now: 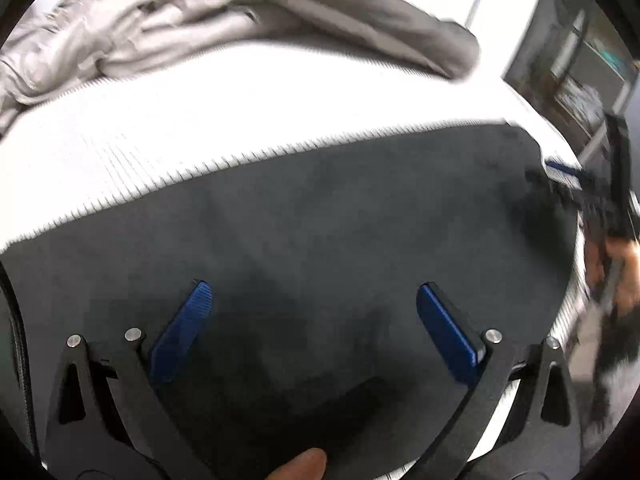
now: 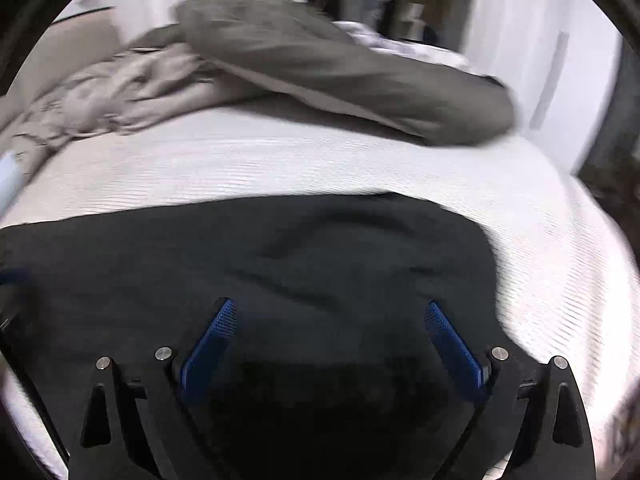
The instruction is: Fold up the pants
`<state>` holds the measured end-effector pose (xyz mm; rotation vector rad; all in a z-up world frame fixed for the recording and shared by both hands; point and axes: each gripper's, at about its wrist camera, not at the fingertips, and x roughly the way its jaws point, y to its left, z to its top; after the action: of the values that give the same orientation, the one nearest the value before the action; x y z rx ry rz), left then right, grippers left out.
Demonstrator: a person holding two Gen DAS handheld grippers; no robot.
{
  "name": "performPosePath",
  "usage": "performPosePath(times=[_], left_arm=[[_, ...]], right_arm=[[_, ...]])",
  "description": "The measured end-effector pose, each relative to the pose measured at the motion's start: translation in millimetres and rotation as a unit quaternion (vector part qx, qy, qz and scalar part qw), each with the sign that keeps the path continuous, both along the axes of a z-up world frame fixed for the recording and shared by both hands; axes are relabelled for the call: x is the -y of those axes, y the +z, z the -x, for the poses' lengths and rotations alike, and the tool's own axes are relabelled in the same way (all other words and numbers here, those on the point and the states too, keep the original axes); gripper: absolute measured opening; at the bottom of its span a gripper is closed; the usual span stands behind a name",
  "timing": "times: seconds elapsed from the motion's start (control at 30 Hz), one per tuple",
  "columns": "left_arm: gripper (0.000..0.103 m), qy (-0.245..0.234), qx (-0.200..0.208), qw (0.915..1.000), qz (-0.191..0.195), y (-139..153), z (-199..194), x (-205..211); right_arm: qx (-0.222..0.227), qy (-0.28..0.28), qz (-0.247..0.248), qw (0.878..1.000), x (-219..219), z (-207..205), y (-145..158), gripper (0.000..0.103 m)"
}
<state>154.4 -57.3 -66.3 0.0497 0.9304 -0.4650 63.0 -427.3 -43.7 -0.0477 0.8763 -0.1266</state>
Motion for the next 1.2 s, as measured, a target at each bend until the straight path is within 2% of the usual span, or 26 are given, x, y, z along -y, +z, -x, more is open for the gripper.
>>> performPosePath(times=[0.07,0.13,0.17,0.2,0.27,0.33,0.4,0.47,0.53,0.57,0.6,0.63,0.7,0.77,0.83,0.87,0.9,0.97,1.03,1.07,1.13,1.2], left_arm=[[0.102,0.026,0.019,0.9985,-0.043,-1,-16,1],[0.102,0.037,0.051,0.9922,-0.108,-10,-26,1],[0.102,0.043,0.052,0.9865,-0.149,-22,-33,1],[0.102,0.044,0.04,0.9859,-0.156,-30,-37,-2],[0.103,0.05,-0.002,0.9927,-0.11,-43,-48,-17],[0.103,0.052,-0.024,0.996,-0.069,-41,-55,-31],[0.103,0.053,-0.025,0.9964,-0.061,-39,-57,-38],[0.103,0.051,-0.024,0.9963,-0.065,-40,-56,-39],[0.103,0.05,-0.023,0.9962,-0.068,-39,-56,-41],[0.103,0.05,-0.023,0.9961,-0.068,-39,-56,-42],[0.103,0.051,-0.023,0.9962,-0.067,-38,-56,-44],[0.103,0.052,-0.024,0.9962,-0.066,-36,-56,-45],[0.102,0.055,-0.023,0.9957,-0.071,-35,-56,-45],[0.102,0.052,-0.021,0.996,-0.069,-31,-55,-32],[0.102,0.038,-0.017,0.9985,-0.035,-19,-54,-19],[0.102,0.029,-0.018,0.9991,-0.026,-16,-54,-12],[0.102,0.015,-0.02,0.9995,-0.02,-14,-54,0],[0.102,-0.006,-0.026,0.9992,-0.03,-20,-57,19],[0.103,-0.007,-0.036,0.9972,-0.066,-35,-62,29],[0.103,-0.007,-0.036,0.9971,-0.067,-38,-64,29],[0.103,0.002,-0.032,0.9972,-0.067,-35,-67,15],[0.103,0.031,-0.026,0.9958,-0.082,-35,-70,-11]], right_arm=[[-0.022,0.027,0.005,0.999,-32,-21,-11,0.096],[-0.041,0.054,0.026,0.997,-54,-43,-25,0.096],[-0.048,0.072,0.033,0.996,-67,-46,-31,0.096],[-0.059,0.093,0.049,0.993,-79,-51,-37,0.096],[-0.07,0.099,0.081,0.989,-72,-63,-50,0.096],[-0.075,0.062,0.137,0.986,-45,-76,-59,0.096],[-0.071,0.007,0.163,0.984,-8,-73,-60,0.101],[-0.07,-0.078,0.17,0.98,42,-66,-57,0.102],[-0.062,-0.162,0.141,0.975,84,-59,-56,0.103],[-0.055,-0.189,0.096,0.976,101,-52,-54,0.103],[-0.047,-0.196,0.065,0.977,107,-46,-51,0.103],[-0.043,-0.194,0.061,0.978,106,-44,-47,0.102],[-0.036,-0.174,0.077,0.981,91,-37,-37,0.101],[-0.012,-0.147,0.096,0.984,66,-29,-19,0.101],[0.01,-0.107,0.07,0.992,40,-18,-4,0.101],[0.014,-0.084,0.047,0.995,33,-7,-2,0.101],[0.011,-0.049,0.017,0.999,17,-12,-1,0.101],[0.0,0.013,-0.024,1.0,-15,-23,-10,0.101],[-0.031,0.065,-0.041,0.997,-43,-27,-29,0.101],[-0.048,0.084,-0.033,0.995,-57,-31,-39,0.101],[-0.084,0.102,0.018,0.991,-81,-29,-60,0.101],[-0.089,0.105,0.041,0.99,-83,-23,-70,0.101]])
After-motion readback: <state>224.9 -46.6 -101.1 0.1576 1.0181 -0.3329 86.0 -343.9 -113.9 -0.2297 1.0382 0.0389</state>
